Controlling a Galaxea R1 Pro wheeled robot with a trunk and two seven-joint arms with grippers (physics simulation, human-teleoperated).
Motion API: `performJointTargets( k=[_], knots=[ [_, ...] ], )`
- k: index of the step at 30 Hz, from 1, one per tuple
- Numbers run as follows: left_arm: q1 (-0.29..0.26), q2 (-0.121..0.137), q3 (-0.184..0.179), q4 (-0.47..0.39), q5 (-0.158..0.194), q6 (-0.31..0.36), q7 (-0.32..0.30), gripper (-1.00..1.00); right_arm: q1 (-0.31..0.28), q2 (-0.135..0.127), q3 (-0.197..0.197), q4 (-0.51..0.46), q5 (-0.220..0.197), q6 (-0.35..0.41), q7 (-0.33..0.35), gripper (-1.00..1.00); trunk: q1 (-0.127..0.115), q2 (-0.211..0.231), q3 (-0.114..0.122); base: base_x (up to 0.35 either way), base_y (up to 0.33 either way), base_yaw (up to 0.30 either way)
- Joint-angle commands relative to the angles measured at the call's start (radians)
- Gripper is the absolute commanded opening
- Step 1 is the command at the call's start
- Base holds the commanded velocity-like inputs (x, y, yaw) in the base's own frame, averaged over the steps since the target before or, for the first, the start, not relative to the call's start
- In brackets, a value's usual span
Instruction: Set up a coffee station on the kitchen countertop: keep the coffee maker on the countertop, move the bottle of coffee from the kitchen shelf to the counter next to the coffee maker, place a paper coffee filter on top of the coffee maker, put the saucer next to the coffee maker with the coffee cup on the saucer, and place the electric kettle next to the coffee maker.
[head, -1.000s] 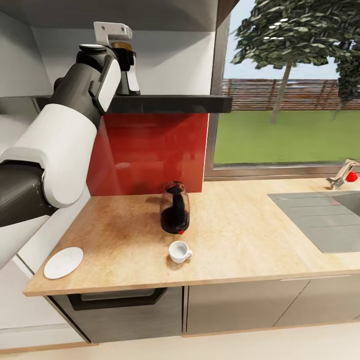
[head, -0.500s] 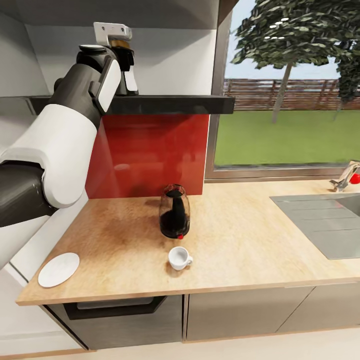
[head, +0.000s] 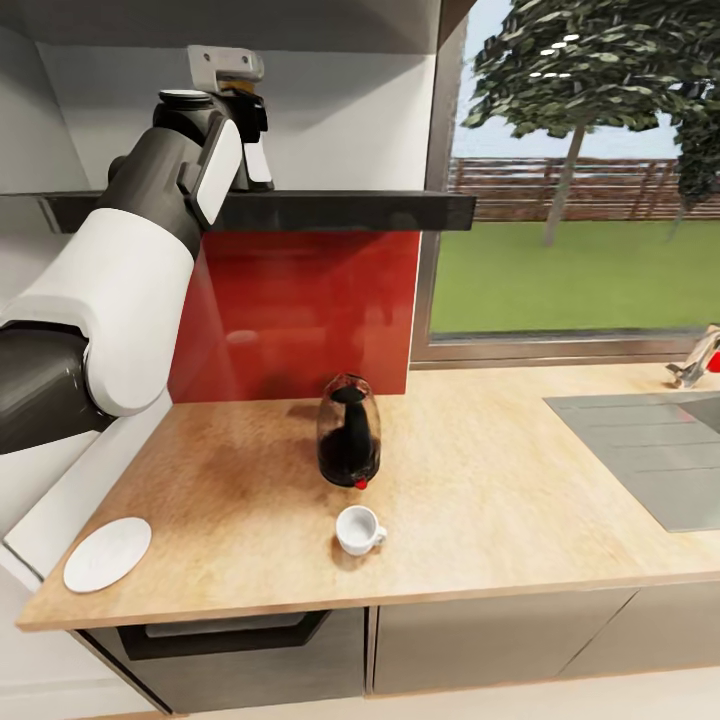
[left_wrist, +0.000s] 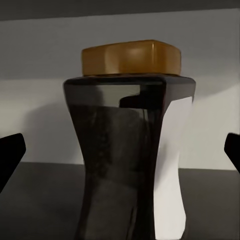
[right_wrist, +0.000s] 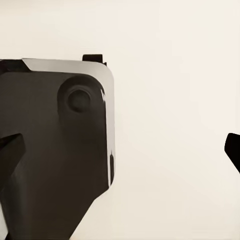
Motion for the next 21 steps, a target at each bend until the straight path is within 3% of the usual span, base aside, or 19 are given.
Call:
performJointTargets(
  k=[1,13,21],
  knots=[
    [-0.001,0.000,-0.001,-0.001,-0.007,0.007,0.002,1.00,0.000,0.000,-0.009,0.001,0.010,-0.003,0.003,1.00,0.001,-0.002,-0.002,0.045,0.000,0.000],
    [0.002,0.001,-0.001,-0.001,-0.009,0.004,0.003,1.00,0.000,0.000,-0.009,0.001,0.010,-0.003,0.003,1.00,0.001,-0.002,-0.002,0.052,0.000,0.000],
    [0.050,0.002,0.000,-0.012,-0.008,0.001,0.000,1.00,0.000,0.000,-0.009,0.001,0.010,-0.003,0.003,1.00,0.001,-0.002,-0.002,0.113,0.000,0.000]
  ],
)
